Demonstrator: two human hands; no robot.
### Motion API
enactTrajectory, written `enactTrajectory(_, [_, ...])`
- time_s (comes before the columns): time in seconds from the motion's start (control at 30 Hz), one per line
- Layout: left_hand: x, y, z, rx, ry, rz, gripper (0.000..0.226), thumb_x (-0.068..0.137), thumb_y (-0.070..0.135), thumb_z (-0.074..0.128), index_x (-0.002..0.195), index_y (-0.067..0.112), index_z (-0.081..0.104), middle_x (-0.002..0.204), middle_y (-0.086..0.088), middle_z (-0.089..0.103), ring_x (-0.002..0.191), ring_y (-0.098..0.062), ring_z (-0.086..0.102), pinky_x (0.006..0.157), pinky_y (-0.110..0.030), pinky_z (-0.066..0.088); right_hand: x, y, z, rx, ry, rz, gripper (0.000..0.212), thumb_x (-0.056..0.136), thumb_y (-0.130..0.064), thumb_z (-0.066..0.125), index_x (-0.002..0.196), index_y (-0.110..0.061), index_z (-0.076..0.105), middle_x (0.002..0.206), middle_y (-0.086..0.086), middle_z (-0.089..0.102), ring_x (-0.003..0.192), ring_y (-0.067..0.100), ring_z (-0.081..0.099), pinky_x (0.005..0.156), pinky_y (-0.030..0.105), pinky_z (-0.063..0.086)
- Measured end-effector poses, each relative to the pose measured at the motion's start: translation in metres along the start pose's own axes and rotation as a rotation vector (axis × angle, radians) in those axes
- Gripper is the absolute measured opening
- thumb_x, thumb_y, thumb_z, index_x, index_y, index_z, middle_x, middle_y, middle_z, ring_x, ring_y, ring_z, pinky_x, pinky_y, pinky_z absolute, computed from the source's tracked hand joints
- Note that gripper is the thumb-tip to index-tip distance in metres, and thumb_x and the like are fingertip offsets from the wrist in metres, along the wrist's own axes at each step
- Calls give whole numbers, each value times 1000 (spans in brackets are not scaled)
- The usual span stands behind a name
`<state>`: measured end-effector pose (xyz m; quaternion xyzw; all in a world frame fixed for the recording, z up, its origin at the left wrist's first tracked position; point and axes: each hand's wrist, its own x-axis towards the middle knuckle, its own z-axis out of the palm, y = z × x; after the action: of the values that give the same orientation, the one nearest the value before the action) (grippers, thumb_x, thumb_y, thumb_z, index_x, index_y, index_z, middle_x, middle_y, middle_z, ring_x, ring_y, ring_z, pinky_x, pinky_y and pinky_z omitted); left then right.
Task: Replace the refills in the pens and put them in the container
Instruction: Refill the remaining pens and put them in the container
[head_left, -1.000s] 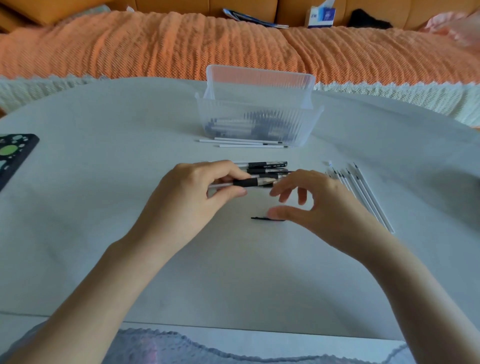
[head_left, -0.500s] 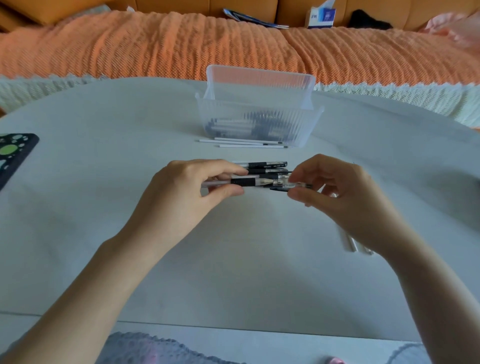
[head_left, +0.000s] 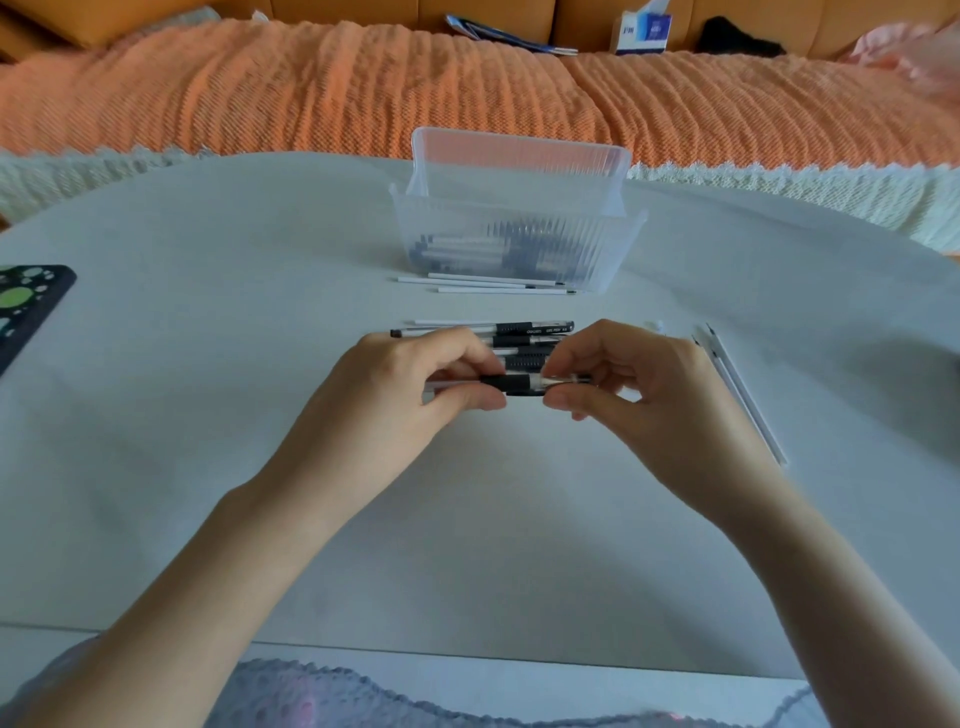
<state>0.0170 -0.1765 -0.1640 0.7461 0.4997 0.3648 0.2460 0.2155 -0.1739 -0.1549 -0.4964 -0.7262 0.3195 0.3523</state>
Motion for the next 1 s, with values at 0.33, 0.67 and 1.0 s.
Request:
enactTrajectory(0.33, [-1,-1,3,17,27,5,14,70,30,67,82,22,69,74,19,70,74,6,65,77,-23,48,-1,3,9,3,65,-19,16,75,-6,74,78,-19,65,71,-11,65,59,10,59,63,30,50])
enactTrajectory(0.67, [3,-5,-2,135,79,-10,12,76,37,70,86,32,64,75,15,66,76,-4,63,73,-34,50,7,19,3,-288,55,-66,28,74,-20,76,100,-23,66,89,-15,58,80,0,45,73,7,35])
enactTrajectory(1.0, [7,-11,-12,144,144,-25,8,83,23,69,91,25,66,79,21,64,81,5,60,72,-11,43,9,32,13,-670,111,-176,23,78,-12,73,101,-9,68,95,7,60,89,28,54,76,31,40])
